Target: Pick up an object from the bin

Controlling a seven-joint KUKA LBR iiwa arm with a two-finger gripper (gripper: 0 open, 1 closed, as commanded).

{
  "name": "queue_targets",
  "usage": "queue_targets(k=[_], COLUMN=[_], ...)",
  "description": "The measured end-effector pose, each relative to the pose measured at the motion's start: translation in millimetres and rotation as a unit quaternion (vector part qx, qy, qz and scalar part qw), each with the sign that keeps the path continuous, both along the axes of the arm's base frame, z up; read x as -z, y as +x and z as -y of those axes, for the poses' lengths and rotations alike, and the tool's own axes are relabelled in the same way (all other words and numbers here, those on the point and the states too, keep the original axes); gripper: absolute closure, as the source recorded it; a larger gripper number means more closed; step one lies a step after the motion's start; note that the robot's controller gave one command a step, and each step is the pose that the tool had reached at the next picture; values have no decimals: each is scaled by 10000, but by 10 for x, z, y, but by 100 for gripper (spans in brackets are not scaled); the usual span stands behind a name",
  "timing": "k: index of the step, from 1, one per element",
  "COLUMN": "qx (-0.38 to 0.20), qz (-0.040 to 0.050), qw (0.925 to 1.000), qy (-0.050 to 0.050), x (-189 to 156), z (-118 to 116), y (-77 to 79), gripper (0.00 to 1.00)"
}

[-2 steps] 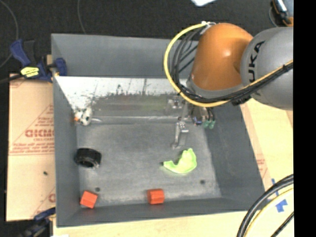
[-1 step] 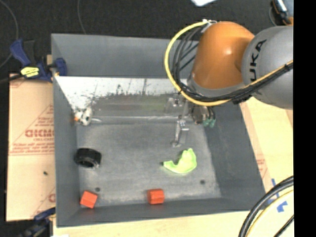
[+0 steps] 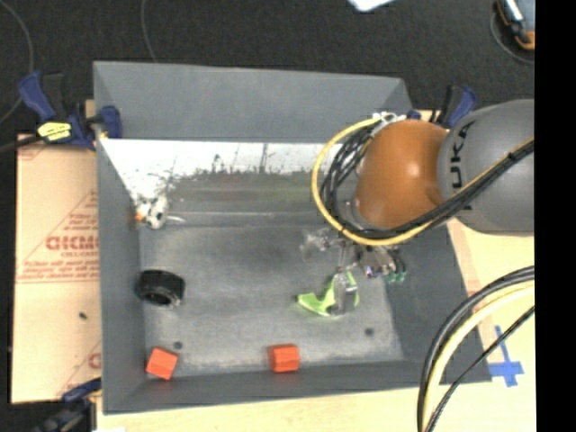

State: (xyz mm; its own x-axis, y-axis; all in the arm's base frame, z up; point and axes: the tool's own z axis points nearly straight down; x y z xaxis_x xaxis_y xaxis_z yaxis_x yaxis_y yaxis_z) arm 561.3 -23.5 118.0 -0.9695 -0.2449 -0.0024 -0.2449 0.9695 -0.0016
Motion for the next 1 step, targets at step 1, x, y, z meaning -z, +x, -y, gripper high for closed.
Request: queue_targets(k=[1], qx=[-976], qz=[37], qw=[9952], qy=[-3], x=[-438], z=[50], y=[-200], gripper=[0])
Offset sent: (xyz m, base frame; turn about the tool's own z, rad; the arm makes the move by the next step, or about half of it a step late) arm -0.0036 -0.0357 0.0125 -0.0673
